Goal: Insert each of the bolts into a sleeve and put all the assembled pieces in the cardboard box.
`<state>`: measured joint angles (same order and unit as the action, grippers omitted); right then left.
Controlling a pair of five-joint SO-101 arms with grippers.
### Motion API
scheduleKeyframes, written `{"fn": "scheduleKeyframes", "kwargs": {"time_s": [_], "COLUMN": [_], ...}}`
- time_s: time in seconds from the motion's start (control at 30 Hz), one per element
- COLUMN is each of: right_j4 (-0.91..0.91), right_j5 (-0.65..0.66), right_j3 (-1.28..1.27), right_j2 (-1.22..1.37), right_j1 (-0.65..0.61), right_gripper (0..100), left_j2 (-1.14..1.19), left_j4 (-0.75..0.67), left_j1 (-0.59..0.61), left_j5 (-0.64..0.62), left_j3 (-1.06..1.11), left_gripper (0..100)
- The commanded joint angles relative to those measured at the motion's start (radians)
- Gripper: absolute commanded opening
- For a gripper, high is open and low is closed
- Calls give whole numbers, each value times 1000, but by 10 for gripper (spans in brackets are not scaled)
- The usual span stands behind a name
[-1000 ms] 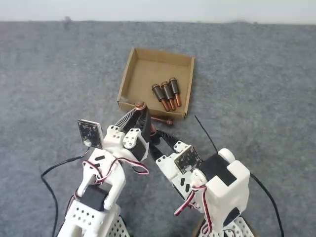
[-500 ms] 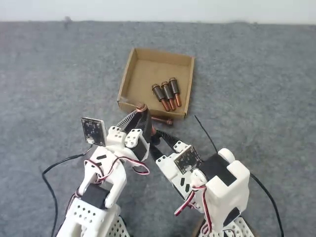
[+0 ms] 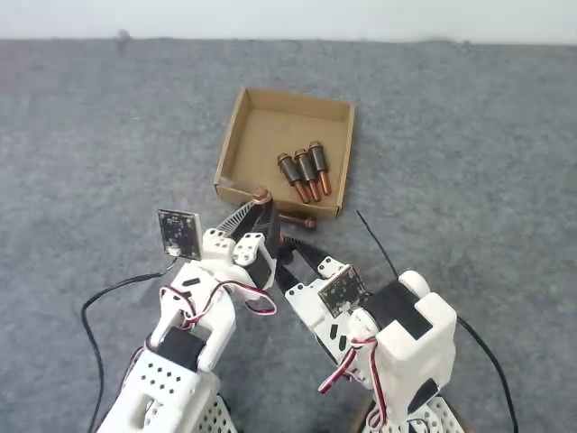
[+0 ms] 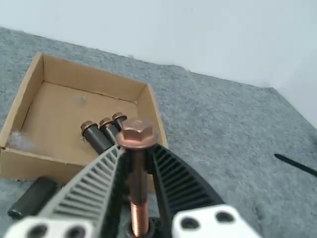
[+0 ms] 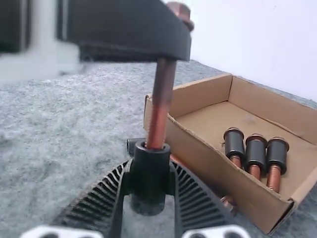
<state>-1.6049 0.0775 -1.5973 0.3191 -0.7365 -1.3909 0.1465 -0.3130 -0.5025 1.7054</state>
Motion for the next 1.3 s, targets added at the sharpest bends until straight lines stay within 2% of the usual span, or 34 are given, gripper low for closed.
{"fn": "scheduleKeyframes", "kwargs": {"time_s": [0.0,0.23,0.4,0.7,1.07,1.27], "right_j4": [4,2,4,-28,-42,-42], "right_j5": [-5,-5,-3,-3,-3,-3], "right_j3": [-26,-26,-26,-26,-26,-26], "right_j2": [-16,-16,-16,-18,-18,-18], "right_j1": [16,16,18,67,67,67], "right_gripper": [6,6,6,6,6,6], "left_j2": [3,8,8,8,9,9], "left_j4": [-29,0,35,91,124,192], "left_j1": [-3,-12,-31,-34,-34,-35], "left_j5": [-6,-6,60,61,61,61], "left_j3": [-15,-15,-15,-15,-15,-15], "left_gripper": [10,10,10,10,10,10]}}
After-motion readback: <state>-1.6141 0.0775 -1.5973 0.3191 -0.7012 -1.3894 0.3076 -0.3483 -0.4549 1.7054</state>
